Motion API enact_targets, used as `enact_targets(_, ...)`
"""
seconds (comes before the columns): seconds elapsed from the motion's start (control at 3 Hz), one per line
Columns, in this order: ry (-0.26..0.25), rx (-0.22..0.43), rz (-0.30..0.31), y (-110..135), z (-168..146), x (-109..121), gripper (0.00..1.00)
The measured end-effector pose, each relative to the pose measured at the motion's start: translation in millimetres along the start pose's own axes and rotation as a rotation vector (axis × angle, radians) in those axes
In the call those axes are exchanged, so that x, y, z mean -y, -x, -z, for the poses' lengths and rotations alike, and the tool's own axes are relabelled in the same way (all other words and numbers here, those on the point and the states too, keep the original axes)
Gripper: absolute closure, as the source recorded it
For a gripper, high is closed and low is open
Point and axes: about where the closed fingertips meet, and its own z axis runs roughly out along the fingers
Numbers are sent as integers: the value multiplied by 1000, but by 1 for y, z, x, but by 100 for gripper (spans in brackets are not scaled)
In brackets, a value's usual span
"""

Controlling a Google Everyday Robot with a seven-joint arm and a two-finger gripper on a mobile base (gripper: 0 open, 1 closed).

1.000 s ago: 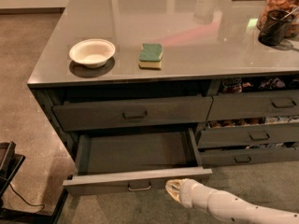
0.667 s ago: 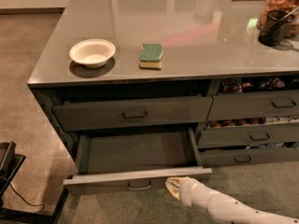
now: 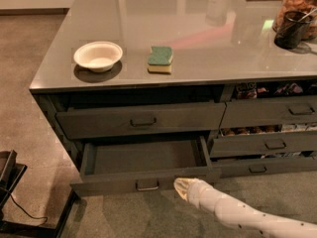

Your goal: Close middle drawer

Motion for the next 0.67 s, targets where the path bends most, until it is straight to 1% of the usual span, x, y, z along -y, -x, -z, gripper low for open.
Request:
enact_targets(0.33,0,-9,11,-8,-20,16,100)
enact_targets(0.67,20,-46,36,-16,-43,35,100)
